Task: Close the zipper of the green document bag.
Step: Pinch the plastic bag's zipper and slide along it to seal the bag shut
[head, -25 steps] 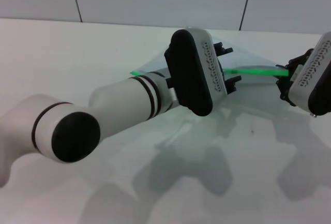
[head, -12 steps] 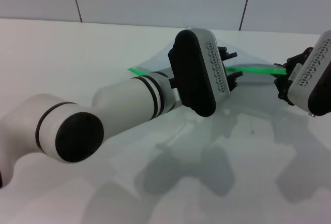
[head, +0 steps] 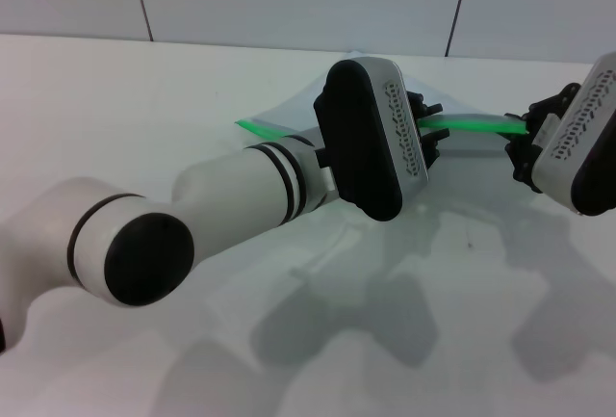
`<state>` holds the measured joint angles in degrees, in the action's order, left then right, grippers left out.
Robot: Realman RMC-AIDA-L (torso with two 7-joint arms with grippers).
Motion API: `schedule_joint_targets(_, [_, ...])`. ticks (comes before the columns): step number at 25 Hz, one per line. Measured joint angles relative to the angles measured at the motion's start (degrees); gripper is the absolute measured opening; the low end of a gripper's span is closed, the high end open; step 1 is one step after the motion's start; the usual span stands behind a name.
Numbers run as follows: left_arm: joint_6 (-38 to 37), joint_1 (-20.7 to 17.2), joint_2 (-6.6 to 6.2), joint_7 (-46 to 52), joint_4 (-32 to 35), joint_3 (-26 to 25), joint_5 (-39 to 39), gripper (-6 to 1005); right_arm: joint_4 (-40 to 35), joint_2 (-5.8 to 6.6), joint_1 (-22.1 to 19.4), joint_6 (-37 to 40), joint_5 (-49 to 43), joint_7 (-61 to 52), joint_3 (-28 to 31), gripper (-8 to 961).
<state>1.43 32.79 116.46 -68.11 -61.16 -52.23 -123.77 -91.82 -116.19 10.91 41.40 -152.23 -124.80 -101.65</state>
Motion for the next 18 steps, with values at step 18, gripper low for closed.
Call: schedule_joint_targets(18, [-1.44,0.08,0.0,0.0,0.14,0.02,-0.42,211,-1.54,0.0,-0.56,0.0,-0.17,0.0,-1.05,46])
